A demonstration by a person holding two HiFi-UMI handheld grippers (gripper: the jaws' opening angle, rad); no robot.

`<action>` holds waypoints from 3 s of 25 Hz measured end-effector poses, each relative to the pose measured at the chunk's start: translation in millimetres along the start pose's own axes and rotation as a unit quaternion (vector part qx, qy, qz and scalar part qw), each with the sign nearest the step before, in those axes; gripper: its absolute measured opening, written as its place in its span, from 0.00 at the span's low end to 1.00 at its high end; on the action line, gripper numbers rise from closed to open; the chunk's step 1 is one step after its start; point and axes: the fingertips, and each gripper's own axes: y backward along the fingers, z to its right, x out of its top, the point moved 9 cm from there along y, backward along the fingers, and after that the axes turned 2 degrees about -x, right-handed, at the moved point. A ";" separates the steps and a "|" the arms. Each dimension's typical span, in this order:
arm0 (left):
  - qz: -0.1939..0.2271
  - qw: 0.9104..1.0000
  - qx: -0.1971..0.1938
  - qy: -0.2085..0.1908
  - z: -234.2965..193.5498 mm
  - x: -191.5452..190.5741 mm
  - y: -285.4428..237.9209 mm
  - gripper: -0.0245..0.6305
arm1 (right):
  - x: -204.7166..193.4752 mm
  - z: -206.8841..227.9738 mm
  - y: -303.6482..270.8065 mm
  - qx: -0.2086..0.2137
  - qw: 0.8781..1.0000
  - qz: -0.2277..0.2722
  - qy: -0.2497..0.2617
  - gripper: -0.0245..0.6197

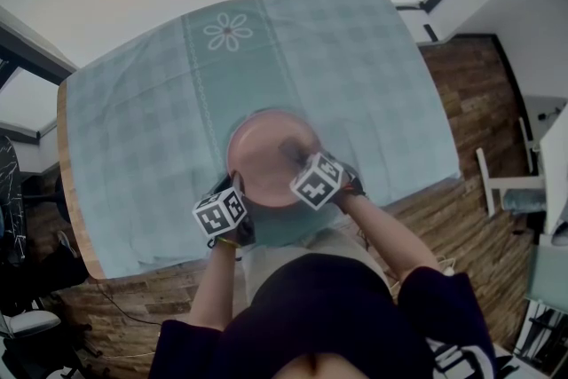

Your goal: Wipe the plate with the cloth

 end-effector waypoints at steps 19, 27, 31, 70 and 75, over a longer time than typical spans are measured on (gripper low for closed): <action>0.002 1.000 -0.001 0.001 2.2 -0.1 -0.7 0.12 | 8.9 -43.6 -1.0 0.055 0.998 0.002 0.039 0.09; 0.005 1.000 -0.003 0.001 3.7 0.0 -0.4 0.12 | 13.1 -61.6 -0.6 0.076 0.996 0.008 0.052 0.09; 0.006 1.000 -0.002 0.001 3.6 -0.1 -0.9 0.12 | 14.5 -70.9 0.1 0.085 0.995 0.006 0.058 0.09; 0.095 0.995 0.005 -0.008 43.6 -49.0 73.4 0.20 | -44.8 -65.8 81.9 0.043 0.978 0.168 -0.118 0.09; 0.107 0.994 -0.016 -0.011 66.7 -60.5 96.1 0.16 | -60.1 -72.7 100.1 0.036 0.970 0.197 -0.139 0.09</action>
